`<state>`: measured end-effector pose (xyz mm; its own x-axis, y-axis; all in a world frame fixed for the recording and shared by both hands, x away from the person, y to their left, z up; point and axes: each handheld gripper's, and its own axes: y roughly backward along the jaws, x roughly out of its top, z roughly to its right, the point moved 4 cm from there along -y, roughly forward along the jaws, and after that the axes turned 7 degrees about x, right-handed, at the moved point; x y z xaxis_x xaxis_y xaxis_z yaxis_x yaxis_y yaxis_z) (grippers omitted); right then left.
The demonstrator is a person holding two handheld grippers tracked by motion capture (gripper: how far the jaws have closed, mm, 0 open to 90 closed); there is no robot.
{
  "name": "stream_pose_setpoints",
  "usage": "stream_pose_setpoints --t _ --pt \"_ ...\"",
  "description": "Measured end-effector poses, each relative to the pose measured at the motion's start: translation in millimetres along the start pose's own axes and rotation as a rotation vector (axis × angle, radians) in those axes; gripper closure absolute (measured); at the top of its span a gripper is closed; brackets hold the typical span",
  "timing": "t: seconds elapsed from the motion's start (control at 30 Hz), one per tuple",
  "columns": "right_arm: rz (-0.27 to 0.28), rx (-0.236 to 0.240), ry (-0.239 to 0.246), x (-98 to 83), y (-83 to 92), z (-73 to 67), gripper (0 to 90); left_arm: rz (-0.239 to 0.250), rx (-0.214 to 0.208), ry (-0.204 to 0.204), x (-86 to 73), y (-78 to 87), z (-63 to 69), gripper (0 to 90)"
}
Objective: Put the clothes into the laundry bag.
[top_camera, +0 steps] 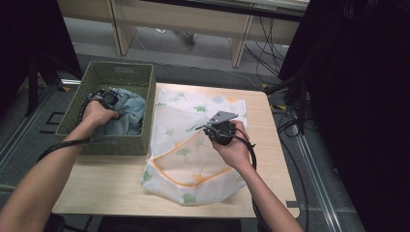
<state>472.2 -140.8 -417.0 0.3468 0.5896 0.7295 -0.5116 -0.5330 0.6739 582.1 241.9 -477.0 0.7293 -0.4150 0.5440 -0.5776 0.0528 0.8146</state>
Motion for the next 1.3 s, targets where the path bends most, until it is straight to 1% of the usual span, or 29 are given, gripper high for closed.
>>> stream_pose_setpoints --t 0.03,0.07,0.13,0.2,0.3,0.37,0.47,0.57,0.6,0.63,0.7,0.73,0.8,0.87,0.97,1.03,1.07,1.2,1.3 --pt "0.002 0.001 0.009 0.4 0.3 0.6 89.5 0.029 0.004 0.015 -0.1 3.3 -1.7 75.4" --pt "0.004 -0.001 0.003 0.4 0.8 0.3 89.5 0.066 0.013 0.030 -0.1 7.6 -4.1 75.4" --pt "0.004 -0.003 0.003 0.4 1.0 0.5 89.5 0.116 0.016 0.056 0.3 14.8 -7.9 75.5" --pt "0.004 -0.001 0.008 0.3 0.3 0.7 89.5 0.183 0.018 0.095 1.4 24.5 -13.1 75.7" --pt "0.005 -0.001 0.005 1.0 -0.5 0.5 89.5 0.258 0.024 0.126 2.7 36.4 -19.8 75.8" --pt "0.003 -0.002 0.005 1.3 -0.2 0.6 89.5 0.306 0.022 0.147 3.5 44.0 -23.4 75.8" --pt "0.002 -0.003 0.005 1.3 0.0 0.4 89.5 0.364 0.027 0.173 3.9 54.2 -27.5 75.9" --pt "0.003 -0.007 0.005 1.4 0.2 0.2 89.5 0.428 0.027 0.191 4.0 65.2 -30.1 76.0" --pt "0.004 -0.006 0.005 1.4 0.1 0.0 89.5 0.446 0.020 0.194 3.8 68.7 -30.6 76.0" --pt "0.004 -0.007 0.006 1.4 0.1 0.0 89.5 0.475 0.011 0.210 3.4 72.3 -31.1 76.0" --pt "0.005 -0.010 0.009 1.0 0.5 -0.2 89.5 0.519 0.003 0.237 1.1 78.9 -32.7 76.0" --pt "0.003 -0.009 -0.006 0.3 0.7 -1.5 89.5 0.533 0.003 0.246 0.1 80.8 -33.0 76.0" --pt "0.002 -0.009 0.001 -0.6 0.4 -1.0 89.5 0.563 0.005 0.256 -2.7 85.2 -33.9 76.0" --pt "0.001 -0.009 0.005 -1.5 -0.5 -0.5 89.5 0.581 0.009 0.265 -5.2 89.0 -34.4 76.0" --pt "0.002 -0.008 0.003 -1.2 -0.6 -0.8 89.5 0.603 0.011 0.264 -7.4 94.9 -34.5 76.1" --pt "0.003 -0.010 0.002 -0.9 -0.5 -0.7 89.5 0.617 0.003 0.262 -7.3 99.2 -35.2 76.0" --pt "0.005 -0.012 0.006 -0.6 -0.3 -0.5 89.5 0.627 -0.002 0.258 -6.6 102.1 -35.9 76.1" --pt "0.006 -0.014 0.010 -0.5 -0.4 -0.8 89.6 0.654 0.002 0.252 -2.3 112.1 -37.7 76.1" --pt "0.007 -0.015 -0.002 -0.2 0.1 -1.1 89.5 0.672 0.006 0.252 0.8 118.1 -38.1 76.1"
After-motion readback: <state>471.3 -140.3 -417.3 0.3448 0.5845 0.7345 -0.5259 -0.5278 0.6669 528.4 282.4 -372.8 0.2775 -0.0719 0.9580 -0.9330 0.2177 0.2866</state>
